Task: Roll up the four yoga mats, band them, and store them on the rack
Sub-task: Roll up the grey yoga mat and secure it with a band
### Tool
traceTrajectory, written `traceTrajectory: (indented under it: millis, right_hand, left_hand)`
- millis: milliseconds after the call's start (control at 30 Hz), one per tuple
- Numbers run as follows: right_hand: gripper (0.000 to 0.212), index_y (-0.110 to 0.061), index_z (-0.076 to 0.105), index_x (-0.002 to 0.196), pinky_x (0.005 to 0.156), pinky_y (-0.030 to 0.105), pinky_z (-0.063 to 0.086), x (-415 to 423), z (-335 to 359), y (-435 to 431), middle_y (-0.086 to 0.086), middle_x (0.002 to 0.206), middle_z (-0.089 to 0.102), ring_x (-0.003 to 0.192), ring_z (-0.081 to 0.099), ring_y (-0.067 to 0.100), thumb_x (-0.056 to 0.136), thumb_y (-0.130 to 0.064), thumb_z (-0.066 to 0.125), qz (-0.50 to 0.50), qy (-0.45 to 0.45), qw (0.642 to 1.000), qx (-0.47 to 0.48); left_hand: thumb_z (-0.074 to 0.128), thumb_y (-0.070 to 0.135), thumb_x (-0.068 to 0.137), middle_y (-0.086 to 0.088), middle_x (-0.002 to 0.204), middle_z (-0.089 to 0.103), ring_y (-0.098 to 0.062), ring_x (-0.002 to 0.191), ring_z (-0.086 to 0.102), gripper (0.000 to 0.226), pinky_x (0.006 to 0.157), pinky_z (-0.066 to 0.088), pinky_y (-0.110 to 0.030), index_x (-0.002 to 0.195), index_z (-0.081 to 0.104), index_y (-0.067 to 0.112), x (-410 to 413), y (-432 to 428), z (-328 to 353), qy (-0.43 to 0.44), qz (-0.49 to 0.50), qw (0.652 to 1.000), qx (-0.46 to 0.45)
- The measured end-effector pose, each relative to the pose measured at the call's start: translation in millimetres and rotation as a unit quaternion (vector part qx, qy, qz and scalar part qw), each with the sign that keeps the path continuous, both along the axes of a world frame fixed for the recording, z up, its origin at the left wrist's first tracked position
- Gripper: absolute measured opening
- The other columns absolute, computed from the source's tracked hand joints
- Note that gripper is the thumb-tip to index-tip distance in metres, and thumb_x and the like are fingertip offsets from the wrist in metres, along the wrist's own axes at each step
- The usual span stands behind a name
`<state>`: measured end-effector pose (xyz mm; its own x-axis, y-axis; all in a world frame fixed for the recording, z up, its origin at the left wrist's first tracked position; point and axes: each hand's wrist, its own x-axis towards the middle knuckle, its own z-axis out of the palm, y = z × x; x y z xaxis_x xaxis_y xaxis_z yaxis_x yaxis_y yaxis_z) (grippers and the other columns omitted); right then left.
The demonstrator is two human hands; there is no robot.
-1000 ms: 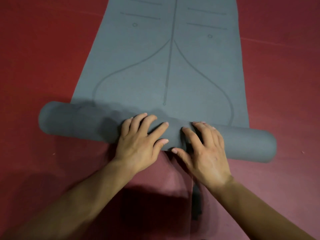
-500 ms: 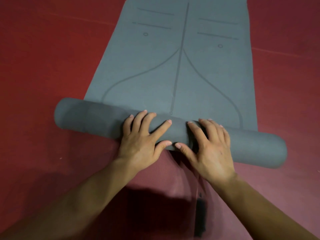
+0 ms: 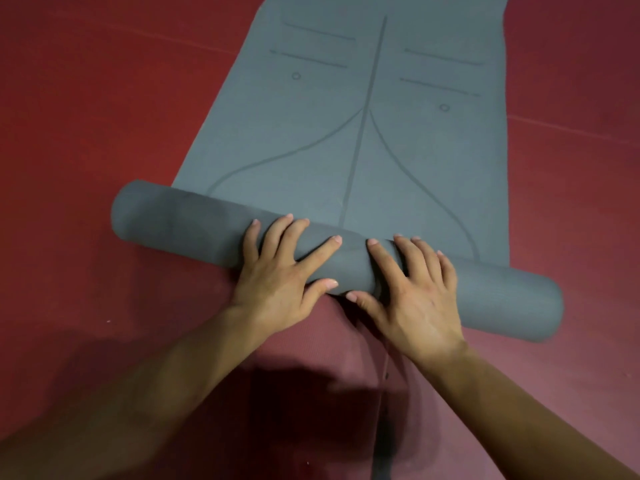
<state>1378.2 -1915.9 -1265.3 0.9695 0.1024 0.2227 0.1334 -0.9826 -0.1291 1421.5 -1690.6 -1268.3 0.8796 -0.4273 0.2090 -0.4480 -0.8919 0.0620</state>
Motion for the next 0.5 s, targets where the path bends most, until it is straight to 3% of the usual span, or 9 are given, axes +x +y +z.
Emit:
traceTrajectory:
  millis: [133, 300, 500]
  right_hand:
    - [0.087, -0.024, 0.052, 0.147, 0.115, 0.056, 0.027, -3.9, -6.1, 0.0, 0.016, 0.144, 0.051, 0.132, 0.045, 0.042, 0.081, -0.080, 0.059, 0.009, -0.014, 1.000, 0.004]
    - [0.082, -0.023, 0.056, 0.146, 0.109, 0.056, 0.035, 18.0, 1.7, -11.0, 0.016, 0.138, 0.058, 0.125, 0.052, 0.041, 0.085, -0.077, 0.059, 0.022, 0.003, 1.000, -0.002]
    - [0.076, -0.028, 0.051, 0.148, 0.110, 0.054, 0.030, 29.5, 9.2, -7.0, 0.013, 0.147, 0.051, 0.140, 0.041, 0.039, 0.086, -0.070, 0.057, -0.021, 0.006, 0.999, 0.040]
  left_hand:
    - [0.050, 0.064, 0.087, -0.015, 0.146, 0.049, -0.036, 0.139, 0.040, 0.063, 0.114, 0.019, -0.066, 0.145, 0.050, 0.039, 4.1, -2.0, -1.5, -0.001, 0.008, 1.000, -0.001]
    - [0.050, 0.071, 0.086, -0.016, 0.154, 0.039, -0.037, 0.146, 0.031, 0.070, 0.117, 0.013, -0.065, 0.148, 0.044, 0.040, 7.3, -7.5, -4.7, -0.007, 0.030, 0.999, -0.026]
    - [0.051, 0.070, 0.087, -0.008, 0.145, 0.051, -0.035, 0.138, 0.042, 0.064, 0.116, 0.017, -0.066, 0.142, 0.053, 0.037, 39.9, -18.0, 2.2, 0.021, 0.030, 0.999, 0.004]
